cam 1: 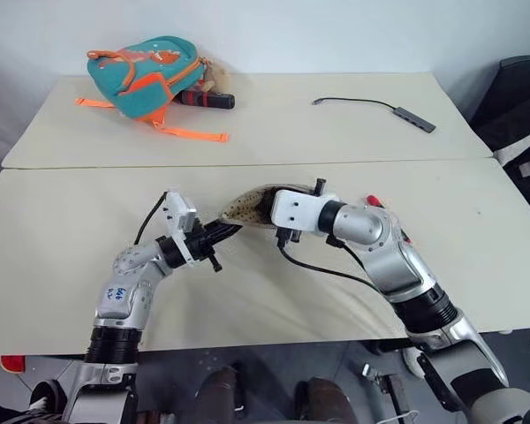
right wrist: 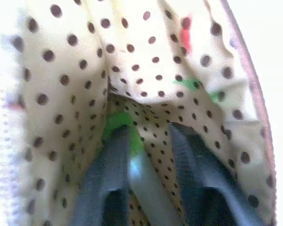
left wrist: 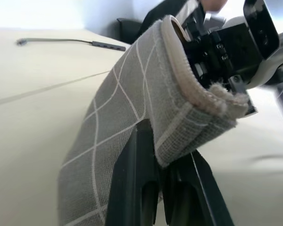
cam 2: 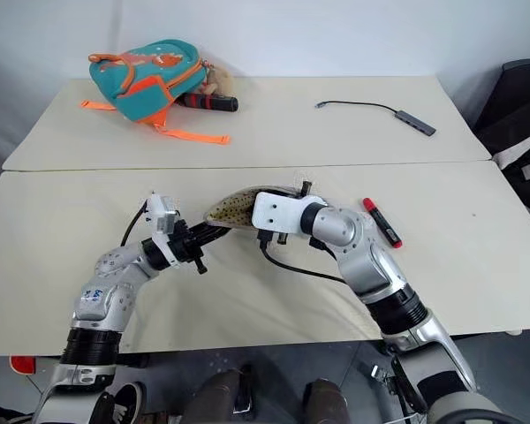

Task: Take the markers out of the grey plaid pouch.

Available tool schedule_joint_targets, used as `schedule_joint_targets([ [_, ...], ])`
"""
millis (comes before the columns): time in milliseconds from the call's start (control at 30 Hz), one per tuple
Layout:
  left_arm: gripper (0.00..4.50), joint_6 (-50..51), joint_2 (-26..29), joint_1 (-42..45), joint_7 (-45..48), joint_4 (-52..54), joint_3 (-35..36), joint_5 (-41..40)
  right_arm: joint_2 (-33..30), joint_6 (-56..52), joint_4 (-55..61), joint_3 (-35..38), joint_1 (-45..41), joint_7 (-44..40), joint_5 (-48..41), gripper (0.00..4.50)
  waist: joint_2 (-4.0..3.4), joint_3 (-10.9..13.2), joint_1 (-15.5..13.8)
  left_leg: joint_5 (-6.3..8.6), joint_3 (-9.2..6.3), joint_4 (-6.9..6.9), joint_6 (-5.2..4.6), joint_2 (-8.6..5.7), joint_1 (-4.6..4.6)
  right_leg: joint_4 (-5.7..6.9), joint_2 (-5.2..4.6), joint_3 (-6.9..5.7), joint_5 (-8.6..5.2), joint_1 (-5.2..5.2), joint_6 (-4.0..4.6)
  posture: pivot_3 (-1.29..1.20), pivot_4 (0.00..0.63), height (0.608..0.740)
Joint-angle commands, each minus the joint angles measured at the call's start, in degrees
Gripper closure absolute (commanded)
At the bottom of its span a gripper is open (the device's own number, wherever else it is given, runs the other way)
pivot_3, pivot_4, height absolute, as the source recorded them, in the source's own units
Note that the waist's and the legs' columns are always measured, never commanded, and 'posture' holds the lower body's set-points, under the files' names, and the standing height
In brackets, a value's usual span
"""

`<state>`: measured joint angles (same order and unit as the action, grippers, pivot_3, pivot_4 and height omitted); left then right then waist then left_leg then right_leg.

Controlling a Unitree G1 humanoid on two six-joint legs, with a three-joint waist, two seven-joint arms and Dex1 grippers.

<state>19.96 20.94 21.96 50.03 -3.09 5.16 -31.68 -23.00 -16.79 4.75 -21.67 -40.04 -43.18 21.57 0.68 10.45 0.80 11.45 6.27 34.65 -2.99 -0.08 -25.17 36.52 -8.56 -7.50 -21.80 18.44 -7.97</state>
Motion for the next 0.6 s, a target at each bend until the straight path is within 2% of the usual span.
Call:
schedule_joint_targets([
  [33, 4.5, 3.92, 0.37, -0.27, 2.46, 1.69, 1.93, -5.21, 0.38, -3.2, 2.67, -1.19, -0.59, -2.22, -0.13, 1.94, 0.0, 0.0, 0.02, 0.0, 0.0, 0.01, 0.0, -0.01, 0.0, 0.0, 0.0, 0.01, 0.0, 0.0, 0.0, 0.0, 0.15, 0.74],
  [67, 4.5, 6.35, 0.61, -0.15, 3.26, 1.18, 2.57, -7.11, 0.72, -4.43, 2.88, -1.91, -1.55, -2.84, 0.34, 1.63, 0.0, 0.0, 0.02, 0.0, 0.0, 0.01, 0.0, -0.01, -0.01, 0.0, 0.0, 0.01, 0.0, 0.01, 0.0, 0.0, 0.15, 0.74],
  [300, 4.5, 15.94, 3.56, 0.74, 10.1, -2.35, 2.81, -11.89, 3.05, -10.16, 1.27, -6.62, -6.92, -6.57, 1.83, 1.63, 0.0, 0.0, 0.83, -0.01, -0.02, -0.03, 0.02, 0.01, 0.02, 0.11, 0.04, 0.02, -0.01, 0.04, 0.01, 0.0, 0.15, 0.74],
  [400, 4.5, 17.9, 4.58, 1.03, 12.13, -3.55, 2.52, -11.92, 2.62, -13.28, 0.17, -8.76, -7.44, -9.45, 2.12, 1.63, 0.0, 0.0, 0.77, -0.01, -0.02, -0.05, 0.02, -0.01, 0.02, 0.1, 0.04, 0.05, -0.01, 0.05, 0.01, 0.0, 0.15, 0.74],
  [600, 4.5, 17.78, 5.71, 1.48, 14.35, -8.3, 3.8, -10.61, 2.81, -11.43, -3.49, -11.67, -8.51, -9.12, 4.23, 1.63, 0.0, 0.0, 0.85, -0.02, -0.02, -0.03, 0.03, -0.04, 0.02, 0.1, 0.03, 0.12, -0.01, 0.05, 0.01, 0.0, 0.15, 0.74],
])
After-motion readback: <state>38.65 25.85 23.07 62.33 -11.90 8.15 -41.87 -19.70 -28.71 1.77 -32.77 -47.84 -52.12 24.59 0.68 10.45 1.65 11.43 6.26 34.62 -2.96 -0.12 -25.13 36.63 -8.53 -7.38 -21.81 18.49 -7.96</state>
